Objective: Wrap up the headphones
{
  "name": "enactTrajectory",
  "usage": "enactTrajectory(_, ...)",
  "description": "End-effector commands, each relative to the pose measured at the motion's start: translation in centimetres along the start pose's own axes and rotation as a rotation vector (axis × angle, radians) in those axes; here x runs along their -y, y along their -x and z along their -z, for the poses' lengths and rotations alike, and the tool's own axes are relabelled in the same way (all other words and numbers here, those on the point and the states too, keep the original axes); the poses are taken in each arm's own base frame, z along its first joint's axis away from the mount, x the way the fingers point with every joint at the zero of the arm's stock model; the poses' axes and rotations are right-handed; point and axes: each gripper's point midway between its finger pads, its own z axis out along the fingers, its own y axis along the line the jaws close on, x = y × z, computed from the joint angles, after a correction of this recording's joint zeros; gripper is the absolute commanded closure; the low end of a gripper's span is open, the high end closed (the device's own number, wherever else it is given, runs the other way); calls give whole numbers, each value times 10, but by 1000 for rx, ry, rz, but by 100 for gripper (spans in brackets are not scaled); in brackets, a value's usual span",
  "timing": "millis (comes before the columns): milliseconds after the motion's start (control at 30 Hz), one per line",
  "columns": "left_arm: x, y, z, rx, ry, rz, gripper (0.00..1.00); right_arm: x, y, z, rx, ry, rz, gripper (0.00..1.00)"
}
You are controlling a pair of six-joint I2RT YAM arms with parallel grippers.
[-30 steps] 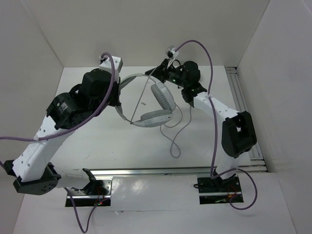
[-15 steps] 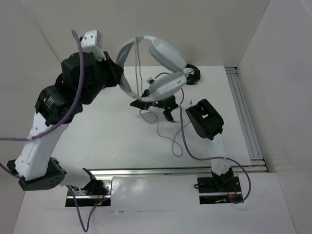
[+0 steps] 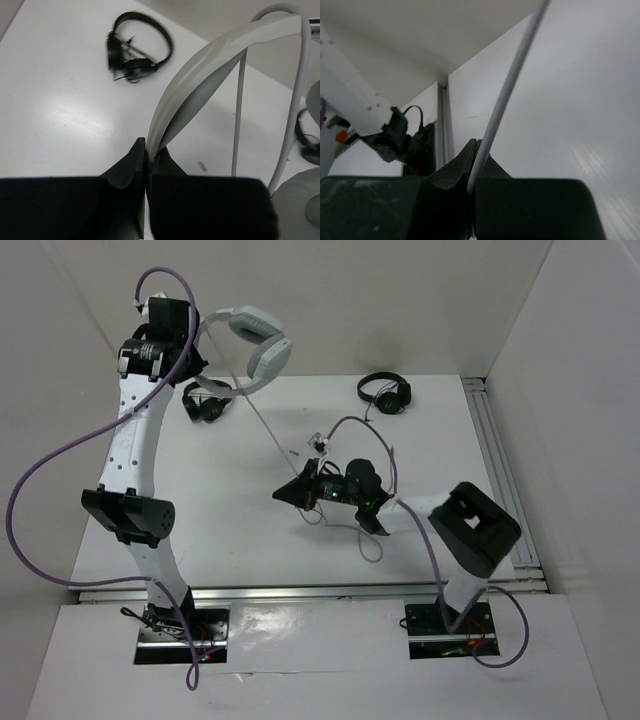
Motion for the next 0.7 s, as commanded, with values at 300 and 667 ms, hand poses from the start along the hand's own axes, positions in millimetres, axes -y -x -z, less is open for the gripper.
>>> enactTrajectory(300, -62, -61, -53, -23, 438, -122, 100, -121, -23, 24, -316, -87, 474, 100)
enactTrajectory(667, -32, -178, -14, -276, 159, -572, 100, -43, 169, 122, -121, -1154, 960, 100)
